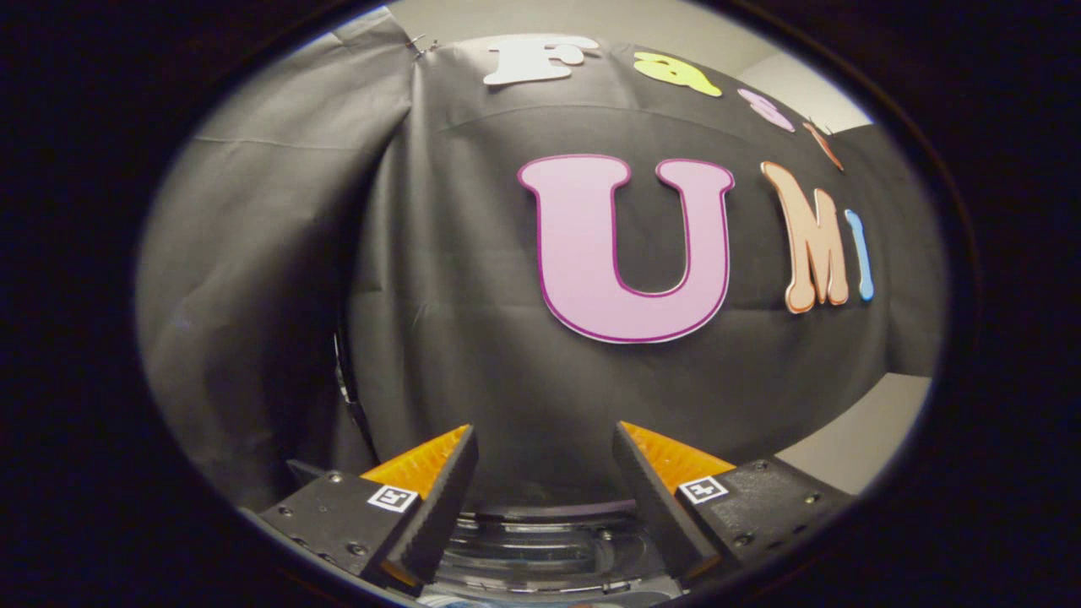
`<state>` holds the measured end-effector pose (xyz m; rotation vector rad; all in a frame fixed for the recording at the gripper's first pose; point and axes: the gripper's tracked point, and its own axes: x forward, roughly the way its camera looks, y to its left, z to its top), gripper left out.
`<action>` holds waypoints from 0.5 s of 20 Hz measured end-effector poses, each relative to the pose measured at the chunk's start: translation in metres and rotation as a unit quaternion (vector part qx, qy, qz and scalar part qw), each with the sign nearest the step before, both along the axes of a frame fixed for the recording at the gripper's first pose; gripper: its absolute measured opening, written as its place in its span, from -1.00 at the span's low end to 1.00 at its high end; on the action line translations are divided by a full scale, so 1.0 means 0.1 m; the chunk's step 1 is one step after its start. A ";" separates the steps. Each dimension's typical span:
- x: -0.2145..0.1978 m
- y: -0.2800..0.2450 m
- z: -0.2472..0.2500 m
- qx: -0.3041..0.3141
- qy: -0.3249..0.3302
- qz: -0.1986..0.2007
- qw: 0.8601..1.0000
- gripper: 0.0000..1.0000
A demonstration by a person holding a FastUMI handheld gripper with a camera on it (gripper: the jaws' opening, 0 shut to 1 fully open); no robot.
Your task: Put the clothes into the washing machine and then close the washing machine lid.
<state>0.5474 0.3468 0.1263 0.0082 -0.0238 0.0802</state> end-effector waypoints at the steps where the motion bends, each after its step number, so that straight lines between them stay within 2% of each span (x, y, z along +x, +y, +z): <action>1: 0.05 0.03 -0.08 -0.001 0.006 -0.001 1.000 0.93; 6: 0.09 0.14 -0.42 -0.015 0.040 0.010 0.999 0.97; 7: 0.05 0.13 -0.32 0.004 0.007 0.008 1.000 0.97; 10: 0.02 0.13 -0.31 -0.004 -0.009 0.011 1.000 0.99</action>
